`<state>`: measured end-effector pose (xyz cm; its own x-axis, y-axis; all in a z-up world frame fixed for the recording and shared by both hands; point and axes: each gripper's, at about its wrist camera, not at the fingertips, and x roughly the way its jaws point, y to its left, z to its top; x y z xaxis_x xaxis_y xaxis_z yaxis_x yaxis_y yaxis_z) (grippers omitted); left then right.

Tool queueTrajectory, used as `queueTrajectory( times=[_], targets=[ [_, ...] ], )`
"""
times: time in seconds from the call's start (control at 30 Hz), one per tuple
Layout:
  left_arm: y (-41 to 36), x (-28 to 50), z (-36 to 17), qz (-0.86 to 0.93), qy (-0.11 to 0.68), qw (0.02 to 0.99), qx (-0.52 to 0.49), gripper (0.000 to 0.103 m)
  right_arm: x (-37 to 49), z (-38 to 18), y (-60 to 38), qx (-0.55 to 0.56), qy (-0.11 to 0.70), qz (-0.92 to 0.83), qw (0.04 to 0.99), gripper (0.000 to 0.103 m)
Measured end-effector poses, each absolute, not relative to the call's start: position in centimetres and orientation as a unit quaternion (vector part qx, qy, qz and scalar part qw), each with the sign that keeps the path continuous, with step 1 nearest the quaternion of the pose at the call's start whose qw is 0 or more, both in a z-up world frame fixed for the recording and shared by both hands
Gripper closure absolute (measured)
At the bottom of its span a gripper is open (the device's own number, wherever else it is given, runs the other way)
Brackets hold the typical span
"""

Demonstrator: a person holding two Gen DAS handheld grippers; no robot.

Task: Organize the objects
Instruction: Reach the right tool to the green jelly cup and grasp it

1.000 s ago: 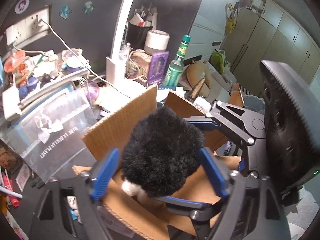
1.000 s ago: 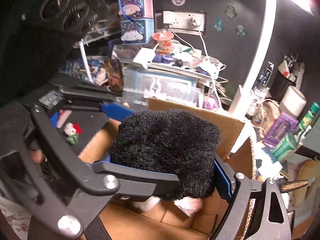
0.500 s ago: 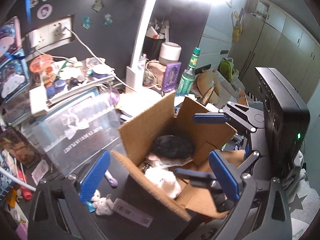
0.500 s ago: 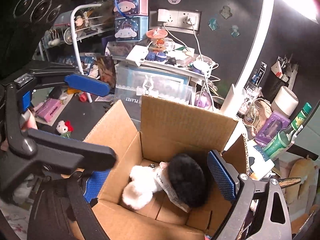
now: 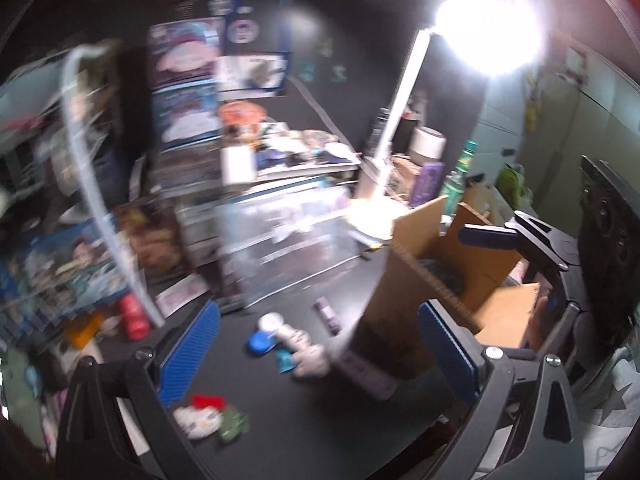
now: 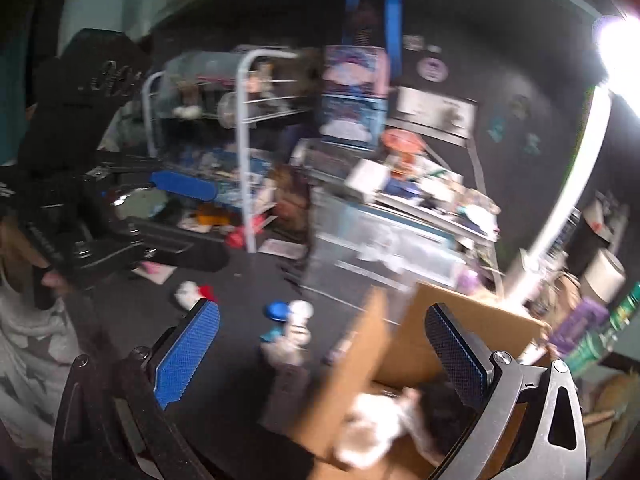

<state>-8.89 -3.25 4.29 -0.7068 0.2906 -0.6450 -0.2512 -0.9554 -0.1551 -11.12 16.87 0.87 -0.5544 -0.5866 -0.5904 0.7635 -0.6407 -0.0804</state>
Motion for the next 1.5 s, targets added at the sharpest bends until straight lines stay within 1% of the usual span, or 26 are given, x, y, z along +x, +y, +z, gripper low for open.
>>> queueTrajectory(
  times=[0.07,0.17,0.3,0.33,0.37,0.4,0.43,0.5,0.6,0.67,0.73,0.8,0.83,0.87,0.93,1.03,1.13,1.2,1.23,1.27,1.5],
  targets=[
    [-4.9,-8.0,3.4,0.925,-0.033,0.130,-0.355,0.004,-10.2,0.7,14.9,0.261,0.171,-0.858,0.408,0.000],
    [-7.2,-6.5,1.3,0.925,-0.048,0.108,-0.360,0.004,-9.0,-0.4,11.9,0.274,0.173,-0.824,0.465,0.000],
    [-9.5,-5.0,-1.7,0.922,-0.074,0.090,-0.368,0.004,-7.8,-4.0,7.7,0.304,0.188,-0.770,0.528,0.001],
    [-10.1,-4.8,-2.6,0.921,-0.083,0.087,-0.371,0.004,-7.7,-5.2,6.8,0.313,0.193,-0.762,0.533,0.004],
    [-10.6,-4.5,-3.2,0.919,-0.092,0.085,-0.373,0.004,-7.6,-6.0,6.0,0.322,0.195,-0.755,0.537,0.013],
    [-11.0,-4.3,-3.9,0.917,-0.100,0.086,-0.376,0.004,-7.6,-7.1,5.3,0.337,0.197,-0.744,0.542,0.019],
    [-11.4,-4.1,-4.5,0.914,-0.108,0.088,-0.381,0.004,-7.9,-8.7,4.2,0.361,0.197,-0.729,0.547,0.029],
    [-12.2,-3.7,-5.8,0.910,-0.122,0.086,-0.386,0.004,-8.4,-11.0,2.9,0.387,0.200,-0.712,0.551,0.030],
    [-12.7,-3.3,-6.8,0.908,-0.127,0.075,-0.393,0.004,-8.7,-13.7,0.9,0.397,0.224,-0.709,0.538,0.031],
    [-13.4,-3.1,-7.5,0.905,-0.140,0.071,-0.396,0.004,-9.4,-15.1,-0.4,0.403,0.239,-0.709,0.527,0.038],
    [-14.1,-3.0,-8.0,0.901,-0.161,0.069,-0.398,0.004,-10.3,-16.2,-1.5,0.411,0.244,-0.709,0.518,0.041],
    [-14.6,-2.9,-8.7,0.895,-0.172,0.071,-0.405,0.004,-10.8,-16.9,-1.8,0.417,0.245,-0.708,0.515,0.042],
    [-14.8,-2.9,-9.0,0.893,-0.173,0.070,-0.409,0.004,-11.1,-17.3,-2.1,0.418,0.245,-0.707,0.515,0.045],
    [-14.9,-2.9,-9.3,0.892,-0.172,0.068,-0.413,0.004,-11.3,-17.5,-2.3,0.418,0.247,-0.705,0.517,0.051],
    [-15.1,-3.0,-9.7,0.889,-0.174,0.066,-0.418,0.004,-11.4,-17.9,-2.6,0.417,0.253,-0.704,0.515,0.059],
    [-15.4,-3.0,-10.0,0.887,-0.184,0.072,-0.418,0.004,-11.6,-18.1,-3.0,0.414,0.256,-0.705,0.516,0.061],
    [-15.5,-3.1,-10.1,0.885,-0.190,0.076,-0.419,0.004,-11.5,-18.0,-2.8,0.412,0.255,-0.704,0.520,0.070],
    [-15.4,-3.2,-10.3,0.883,-0.189,0.078,-0.422,0.004,-11.5,-17.9,-2.6,0.410,0.256,-0.704,0.521,0.070],
    [-15.2,-3.3,-10.4,0.882,-0.188,0.081,-0.424,0.004,-11.4,-17.9,-2.6,0.409,0.257,-0.704,0.521,0.077],
    [-15.0,-3.5,-10.4,0.881,-0.188,0.085,-0.426,0.004,-11.3,-17.9,-2.4,0.407,0.258,-0.705,0.520,0.082],
    [-13.3,-4.1,-10.2,0.875,-0.186,0.115,-0.432,0.004,-10.3,-16.8,-1.0,0.389,0.255,-0.714,0.523,0.082]
  ],
)
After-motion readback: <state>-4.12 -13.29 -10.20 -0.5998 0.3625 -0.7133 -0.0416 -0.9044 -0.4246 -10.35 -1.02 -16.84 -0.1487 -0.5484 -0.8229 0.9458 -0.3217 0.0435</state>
